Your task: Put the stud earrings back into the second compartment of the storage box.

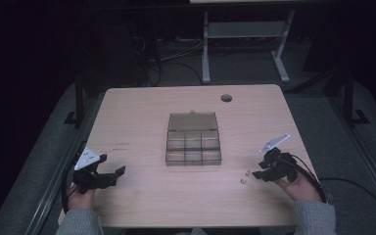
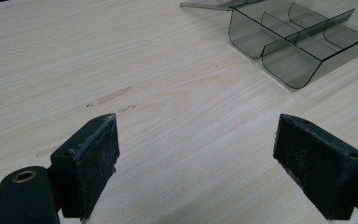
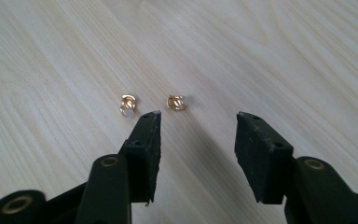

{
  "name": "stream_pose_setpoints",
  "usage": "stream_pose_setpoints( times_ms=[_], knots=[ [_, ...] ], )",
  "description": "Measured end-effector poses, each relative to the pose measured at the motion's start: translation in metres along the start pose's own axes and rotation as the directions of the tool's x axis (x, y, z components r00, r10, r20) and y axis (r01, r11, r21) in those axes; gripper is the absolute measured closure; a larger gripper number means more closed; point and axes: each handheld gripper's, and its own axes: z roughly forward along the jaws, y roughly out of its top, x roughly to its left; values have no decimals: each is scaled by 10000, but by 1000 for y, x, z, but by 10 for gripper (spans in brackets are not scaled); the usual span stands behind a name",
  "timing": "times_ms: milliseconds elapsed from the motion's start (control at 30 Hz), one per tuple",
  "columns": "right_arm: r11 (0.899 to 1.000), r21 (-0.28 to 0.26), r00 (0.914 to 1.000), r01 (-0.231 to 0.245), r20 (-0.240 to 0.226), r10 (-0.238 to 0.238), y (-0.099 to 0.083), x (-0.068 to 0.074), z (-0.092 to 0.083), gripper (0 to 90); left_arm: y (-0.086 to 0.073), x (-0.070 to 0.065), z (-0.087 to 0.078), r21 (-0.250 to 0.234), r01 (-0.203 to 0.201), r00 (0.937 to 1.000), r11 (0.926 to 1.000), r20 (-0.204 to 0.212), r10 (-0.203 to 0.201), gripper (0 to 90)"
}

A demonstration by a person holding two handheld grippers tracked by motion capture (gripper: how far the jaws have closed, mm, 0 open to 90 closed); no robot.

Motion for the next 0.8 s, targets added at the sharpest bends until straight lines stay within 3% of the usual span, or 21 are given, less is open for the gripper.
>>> stream_pose_setpoints(
  times_ms=[233,800],
  knots=[
    [9993,269,9997,250,-18,-250,12,3,8,627,0,0,0,-20,18,10000,10000,18,-18,140],
    [9892,1236,9969,781,-46,-781,29,5,27,761,0,-1,0,-62,43,10000,10000,35,-42,140]
  ],
)
